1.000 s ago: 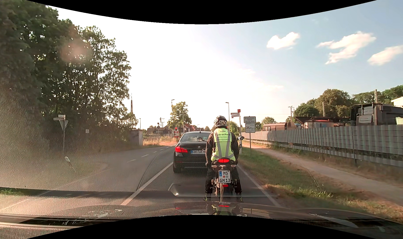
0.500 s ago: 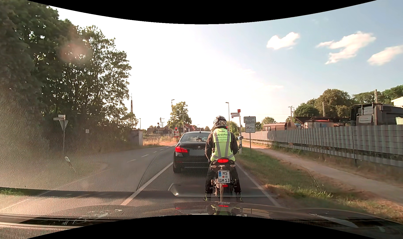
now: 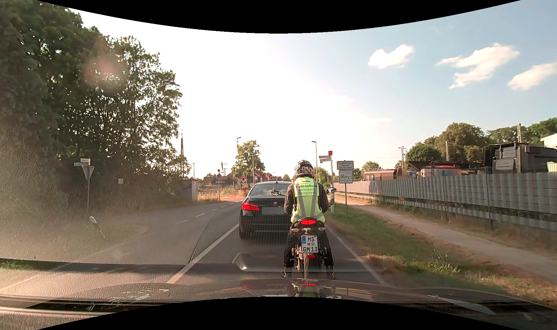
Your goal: Follow the waypoints while adhering to traffic rules and regulations
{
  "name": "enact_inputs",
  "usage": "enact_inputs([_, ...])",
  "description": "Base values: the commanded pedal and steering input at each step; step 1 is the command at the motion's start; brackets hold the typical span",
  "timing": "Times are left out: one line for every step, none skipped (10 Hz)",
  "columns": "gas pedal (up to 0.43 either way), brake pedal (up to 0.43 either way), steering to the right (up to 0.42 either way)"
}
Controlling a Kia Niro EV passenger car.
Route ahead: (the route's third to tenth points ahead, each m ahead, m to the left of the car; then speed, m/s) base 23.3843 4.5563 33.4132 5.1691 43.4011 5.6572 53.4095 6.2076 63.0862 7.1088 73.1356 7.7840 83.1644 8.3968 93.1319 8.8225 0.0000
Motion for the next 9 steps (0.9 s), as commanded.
enact_inputs([0.0, 0.335, 0.006])
enact_inputs([0.0, 0.335, 0.006])
enact_inputs([0.0, 0.335, 0.006])
enact_inputs([0.0, 0.335, 0.006])
enact_inputs([0.0, 0.335, 0.006])
enact_inputs([0.0, 0.335, 0.006])
enact_inputs([0.0, 0.335, 0.006])
enact_inputs([0.0, 0.335, 0.006])
enact_inputs([0.0, 0.335, 0.006])
